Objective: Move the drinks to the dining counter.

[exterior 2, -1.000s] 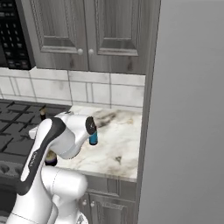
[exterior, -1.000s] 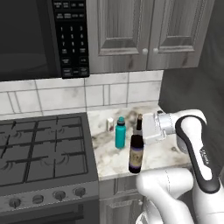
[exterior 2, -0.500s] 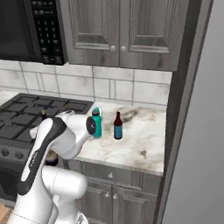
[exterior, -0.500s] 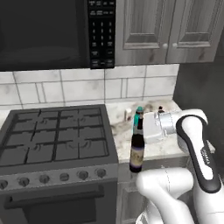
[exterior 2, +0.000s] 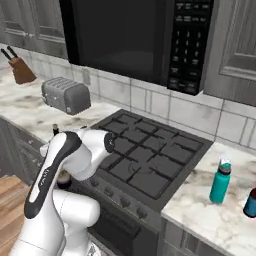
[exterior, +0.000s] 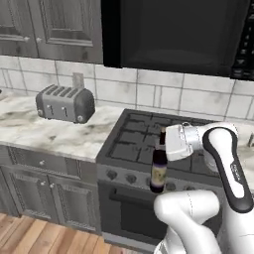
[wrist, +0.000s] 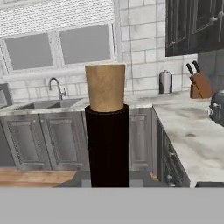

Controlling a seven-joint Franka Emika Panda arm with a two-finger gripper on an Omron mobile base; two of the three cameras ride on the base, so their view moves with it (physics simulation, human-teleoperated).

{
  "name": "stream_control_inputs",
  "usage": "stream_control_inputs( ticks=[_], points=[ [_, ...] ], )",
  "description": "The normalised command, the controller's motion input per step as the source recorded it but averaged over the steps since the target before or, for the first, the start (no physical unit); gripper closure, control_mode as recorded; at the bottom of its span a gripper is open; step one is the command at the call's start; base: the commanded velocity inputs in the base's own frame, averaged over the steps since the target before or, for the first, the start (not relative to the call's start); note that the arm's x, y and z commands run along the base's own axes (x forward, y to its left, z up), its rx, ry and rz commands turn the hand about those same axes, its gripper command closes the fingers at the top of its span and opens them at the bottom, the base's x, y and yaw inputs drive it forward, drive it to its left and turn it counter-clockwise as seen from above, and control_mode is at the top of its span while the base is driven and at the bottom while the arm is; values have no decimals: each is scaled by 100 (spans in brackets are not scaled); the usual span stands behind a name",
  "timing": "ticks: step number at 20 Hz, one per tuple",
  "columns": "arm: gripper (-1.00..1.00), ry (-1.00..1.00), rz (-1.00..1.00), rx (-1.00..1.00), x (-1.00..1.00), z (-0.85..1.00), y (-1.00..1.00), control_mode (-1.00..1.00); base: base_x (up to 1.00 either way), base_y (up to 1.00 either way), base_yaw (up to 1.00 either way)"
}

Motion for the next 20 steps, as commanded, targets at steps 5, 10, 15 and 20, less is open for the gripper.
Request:
stream_control_inputs(
  ticks=[5, 10, 15, 20],
  points=[
    [100, 0, 0, 0, 0, 0, 0, 100, 40, 43, 79],
    [100, 0, 0, 0, 0, 0, 0, 100, 42, 33, 83],
    [100, 0, 0, 0, 0, 0, 0, 100, 41, 42, 83],
    [100, 0, 0, 0, 0, 0, 0, 100, 34, 32, 83]
  ],
)
